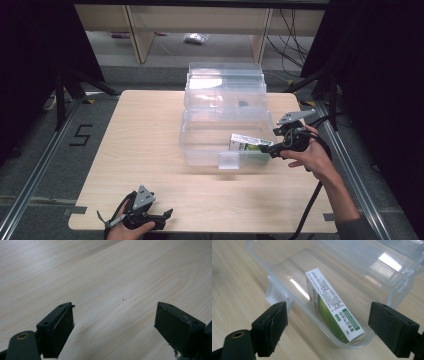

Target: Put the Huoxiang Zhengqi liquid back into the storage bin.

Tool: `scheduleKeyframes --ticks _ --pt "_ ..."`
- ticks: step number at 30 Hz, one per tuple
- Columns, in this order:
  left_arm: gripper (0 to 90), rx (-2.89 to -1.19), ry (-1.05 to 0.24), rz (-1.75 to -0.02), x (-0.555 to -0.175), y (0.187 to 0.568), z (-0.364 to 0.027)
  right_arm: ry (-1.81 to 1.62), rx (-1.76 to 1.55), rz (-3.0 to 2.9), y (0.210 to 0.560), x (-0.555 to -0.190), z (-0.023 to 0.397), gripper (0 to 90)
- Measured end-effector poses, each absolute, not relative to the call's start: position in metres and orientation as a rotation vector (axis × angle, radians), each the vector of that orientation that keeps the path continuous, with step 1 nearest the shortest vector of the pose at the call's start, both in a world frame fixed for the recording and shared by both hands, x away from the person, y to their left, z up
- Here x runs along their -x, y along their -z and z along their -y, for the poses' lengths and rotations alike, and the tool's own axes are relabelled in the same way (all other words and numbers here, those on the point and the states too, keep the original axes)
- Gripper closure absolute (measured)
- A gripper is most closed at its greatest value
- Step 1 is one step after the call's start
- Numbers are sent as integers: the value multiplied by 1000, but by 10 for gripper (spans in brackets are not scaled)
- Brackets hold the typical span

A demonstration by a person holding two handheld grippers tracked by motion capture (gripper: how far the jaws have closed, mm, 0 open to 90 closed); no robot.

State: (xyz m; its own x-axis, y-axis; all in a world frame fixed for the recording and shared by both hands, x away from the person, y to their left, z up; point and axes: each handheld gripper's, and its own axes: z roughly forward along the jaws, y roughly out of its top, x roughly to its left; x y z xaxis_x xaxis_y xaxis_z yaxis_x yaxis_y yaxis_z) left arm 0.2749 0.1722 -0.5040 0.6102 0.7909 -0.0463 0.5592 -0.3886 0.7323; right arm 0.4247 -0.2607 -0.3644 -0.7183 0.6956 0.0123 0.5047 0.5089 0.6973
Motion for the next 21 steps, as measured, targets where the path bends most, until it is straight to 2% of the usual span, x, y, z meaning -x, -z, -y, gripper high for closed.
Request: scheduleKeyframes --ticks 21 --pt "150 -2102 -408 -1060 -275 504 -172 -1066 -1095 -2419 387 -399 280 166"
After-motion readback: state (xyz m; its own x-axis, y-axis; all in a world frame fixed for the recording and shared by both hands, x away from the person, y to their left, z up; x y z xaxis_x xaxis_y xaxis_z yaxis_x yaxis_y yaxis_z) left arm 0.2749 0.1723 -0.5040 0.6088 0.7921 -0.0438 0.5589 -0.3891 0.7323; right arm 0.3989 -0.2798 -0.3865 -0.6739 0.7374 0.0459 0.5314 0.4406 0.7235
